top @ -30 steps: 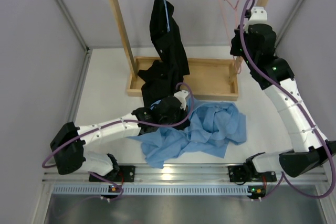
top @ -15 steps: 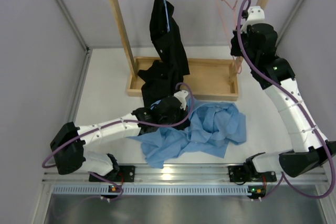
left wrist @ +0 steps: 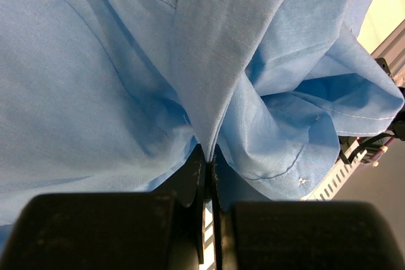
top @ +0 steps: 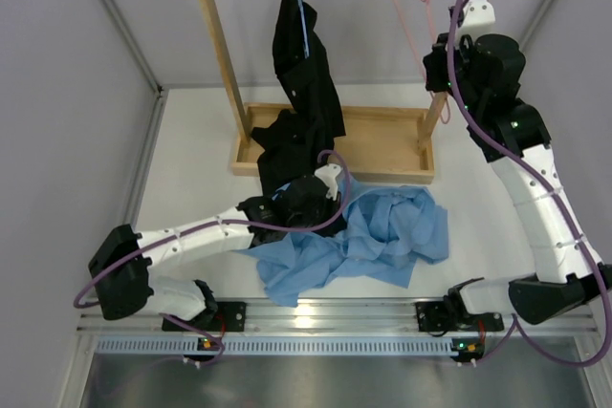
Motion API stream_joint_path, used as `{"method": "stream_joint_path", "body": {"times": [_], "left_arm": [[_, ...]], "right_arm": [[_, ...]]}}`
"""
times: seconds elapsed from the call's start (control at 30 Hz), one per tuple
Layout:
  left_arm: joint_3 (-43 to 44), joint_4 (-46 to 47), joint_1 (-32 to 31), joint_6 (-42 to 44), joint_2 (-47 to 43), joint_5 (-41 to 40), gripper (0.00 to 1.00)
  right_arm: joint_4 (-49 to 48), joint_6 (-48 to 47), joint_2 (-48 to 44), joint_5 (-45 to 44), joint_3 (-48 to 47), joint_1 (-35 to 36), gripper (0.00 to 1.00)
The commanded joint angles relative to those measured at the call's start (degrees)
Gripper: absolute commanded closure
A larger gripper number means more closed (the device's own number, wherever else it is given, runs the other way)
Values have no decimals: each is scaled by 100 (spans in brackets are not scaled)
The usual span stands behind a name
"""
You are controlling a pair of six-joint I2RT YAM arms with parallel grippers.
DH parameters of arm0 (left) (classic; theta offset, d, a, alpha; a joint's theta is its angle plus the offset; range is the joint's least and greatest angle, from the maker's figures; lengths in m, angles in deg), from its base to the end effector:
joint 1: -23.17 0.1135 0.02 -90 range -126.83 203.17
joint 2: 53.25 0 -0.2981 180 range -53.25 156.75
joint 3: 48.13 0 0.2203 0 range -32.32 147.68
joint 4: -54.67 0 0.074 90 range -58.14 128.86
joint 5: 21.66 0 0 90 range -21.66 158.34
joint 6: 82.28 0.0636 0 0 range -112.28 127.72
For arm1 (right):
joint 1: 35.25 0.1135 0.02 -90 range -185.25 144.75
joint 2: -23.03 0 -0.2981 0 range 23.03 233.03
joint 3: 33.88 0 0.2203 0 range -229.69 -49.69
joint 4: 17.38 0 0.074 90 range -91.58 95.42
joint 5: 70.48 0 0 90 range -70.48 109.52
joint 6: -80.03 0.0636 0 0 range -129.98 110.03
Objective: Place the shirt on the hanger
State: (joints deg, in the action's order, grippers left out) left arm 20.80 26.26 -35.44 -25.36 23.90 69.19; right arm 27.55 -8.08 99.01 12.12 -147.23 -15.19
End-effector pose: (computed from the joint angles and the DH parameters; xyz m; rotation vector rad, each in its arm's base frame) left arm 0.1462 -0.2414 0.2905 0.5305 2.3019 -0.8640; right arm 0.2459 0.0811 0.5184 -0.1735 1.6959 0.1758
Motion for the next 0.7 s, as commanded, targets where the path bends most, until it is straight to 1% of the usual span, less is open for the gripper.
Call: {"method": "stream_joint_path", "body": {"times": [0.0, 0.13, 0.17, 0.23, 0.33, 0.4, 0.47, 0.5, 0.57, 0.6, 0.63, 0.67], "left_arm": [[-30, 311, -36, -58, -243, 13, 100], [-65, 320, -28, -146, -331, -23, 100], [-74, 328, -36, -163, -349, -205, 100], [-65, 328, -36, -190, -419, -268, 100], [-65, 320, -28, -286, -569, -374, 100], [-100, 328, -28, -409, -709, -593, 100], [-109, 320, -28, -514, -788, -865, 100], [-118, 320, -28, -559, -841, -971, 100], [-118, 320, -28, -673, -868, -1208, 100], [-101, 328, -28, -708, -876, -1296, 100], [-83, 320, -28, -735, -877, -1384, 100], [-57, 320, -19, -778, -859, -1446, 100]], "right_arm": [[-600, -49, -268, 151, -354, -107, 100], [-610, -22, -417, 352, -345, -116, 100], [-610, -13, -540, 405, -241, -124, 100], [-540, 22, -812, 528, -108, -116, 100], [-189, 31, -1215, 695, 190, -124, 100], [189, 92, -1471, 905, 471, -125, 100], [487, 127, -1884, 1371, 848, -125, 100], [941, 145, -2025, 1555, 955, -116, 100], [1471, 14, -2455, 2170, 1357, -124, 100], [1734, -39, -2614, 2346, 1491, -116, 100], [2181, -83, -2998, 2566, 1649, -124, 100], [2368, -144, -3202, 2672, 1946, -116, 100]]}}
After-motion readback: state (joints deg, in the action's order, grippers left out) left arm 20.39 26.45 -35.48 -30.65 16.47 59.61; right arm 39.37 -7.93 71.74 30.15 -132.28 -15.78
